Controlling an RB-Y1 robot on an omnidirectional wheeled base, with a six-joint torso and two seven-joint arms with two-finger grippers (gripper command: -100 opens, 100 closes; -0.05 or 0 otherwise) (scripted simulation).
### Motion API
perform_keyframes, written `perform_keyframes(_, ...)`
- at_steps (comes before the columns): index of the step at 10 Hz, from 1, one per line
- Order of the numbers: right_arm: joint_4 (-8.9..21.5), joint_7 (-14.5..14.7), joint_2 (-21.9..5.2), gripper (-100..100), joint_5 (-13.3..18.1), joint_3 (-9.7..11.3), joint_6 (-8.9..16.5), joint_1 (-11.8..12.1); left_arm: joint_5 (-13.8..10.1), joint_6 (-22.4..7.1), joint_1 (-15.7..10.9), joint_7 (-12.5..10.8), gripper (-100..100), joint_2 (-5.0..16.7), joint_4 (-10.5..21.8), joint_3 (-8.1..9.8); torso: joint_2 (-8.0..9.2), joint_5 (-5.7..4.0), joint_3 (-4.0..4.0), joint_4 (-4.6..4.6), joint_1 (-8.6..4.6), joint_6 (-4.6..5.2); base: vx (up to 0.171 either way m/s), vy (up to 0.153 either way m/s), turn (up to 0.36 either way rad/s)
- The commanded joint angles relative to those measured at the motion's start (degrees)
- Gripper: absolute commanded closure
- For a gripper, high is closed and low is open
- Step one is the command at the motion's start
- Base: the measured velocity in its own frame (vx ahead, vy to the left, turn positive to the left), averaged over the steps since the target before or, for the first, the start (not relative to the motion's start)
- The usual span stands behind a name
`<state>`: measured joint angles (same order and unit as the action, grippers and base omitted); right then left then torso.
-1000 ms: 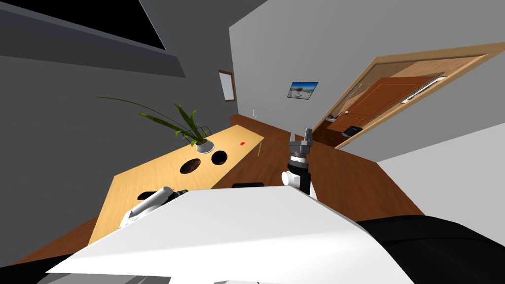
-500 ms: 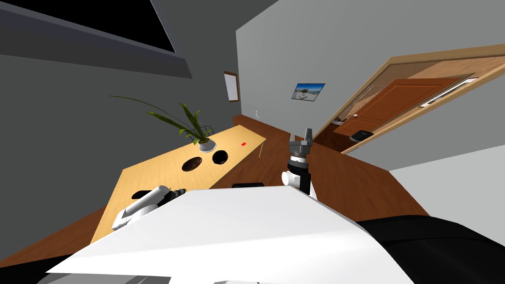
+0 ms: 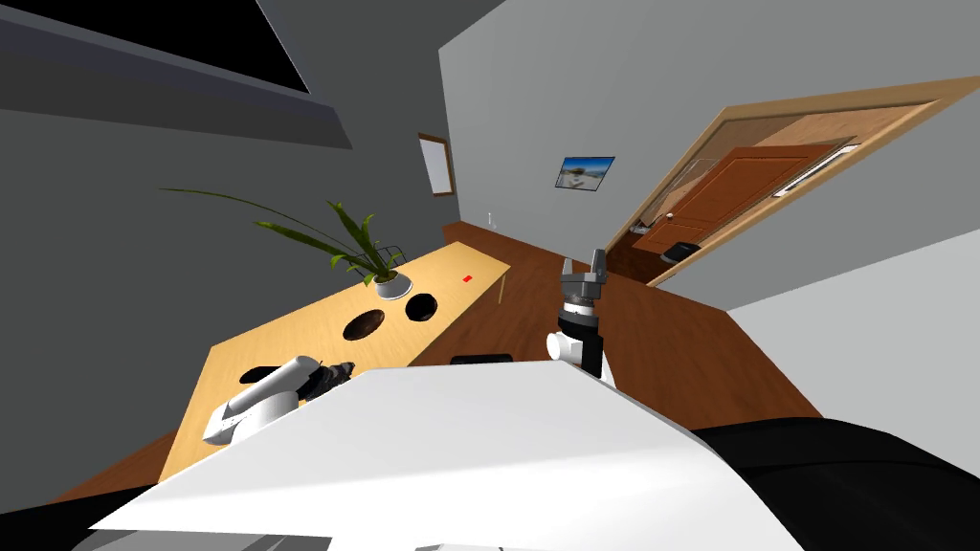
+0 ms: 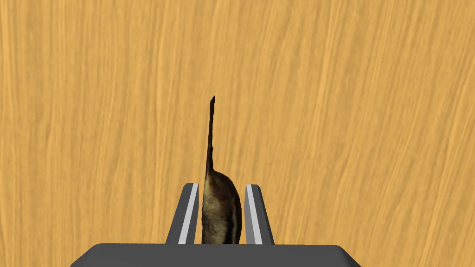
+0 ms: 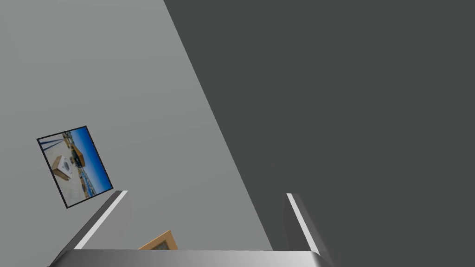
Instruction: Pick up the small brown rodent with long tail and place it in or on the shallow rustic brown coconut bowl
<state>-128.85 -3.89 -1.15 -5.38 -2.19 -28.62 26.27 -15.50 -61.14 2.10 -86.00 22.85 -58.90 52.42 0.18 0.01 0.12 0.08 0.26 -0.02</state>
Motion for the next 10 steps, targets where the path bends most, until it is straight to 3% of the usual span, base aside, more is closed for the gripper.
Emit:
perform_keyframes(1, 0.0, 0.0, 0.0, 0, 0.0, 0.0, 0.0, 0.0, 0.2, -1.6, -1.2, -0.7, 100, 1.2, -0.3, 2.31, 0.00, 0.00, 0.00, 0.00, 0.00, 0.00, -0.061, 0.053, -0.255)
perform_keyframes(3, 0.0, 0.0, 0.0, 0, 0.0, 0.0, 0.0, 0.0, 0.4, -2.4, -2.6, -1.1, 100, 2.5, 0.7, 4.09, 0.05, 0.02, 0.03, 0.02, -0.05, 0.00, -0.063, 0.046, -0.182)
perform_keyframes(7, 0.0, 0.0, 0.0, 0, 0.0, 0.0, 0.0, 0.0, 1.1, -4.6, -6.6, -2.9, 100, 6.6, 4.0, 9.35, 0.10, 0.02, 0.09, 0.08, -0.03, 0.07, -0.072, 0.051, -0.262)
perform_keyframes(9, 0.0, 0.0, 0.0, 0, 0.0, 0.0, 0.0, 0.0, 1.8, -5.9, -8.4, -5.3, 100, 9.1, 6.3, 11.78, 0.04, 0.06, 0.06, 0.09, 0.02, 0.09, -0.065, 0.072, -0.310)
perform_keyframes(10, 0.0, 0.0, 0.0, 0, 0.0, 0.0, 0.0, 0.0, 2.1, -6.2, -8.7, -6.1, 100, 9.7, 6.9, 12.14, 0.05, 0.07, 0.07, 0.09, 0.10, 0.05, -0.067, 0.094, -0.305)
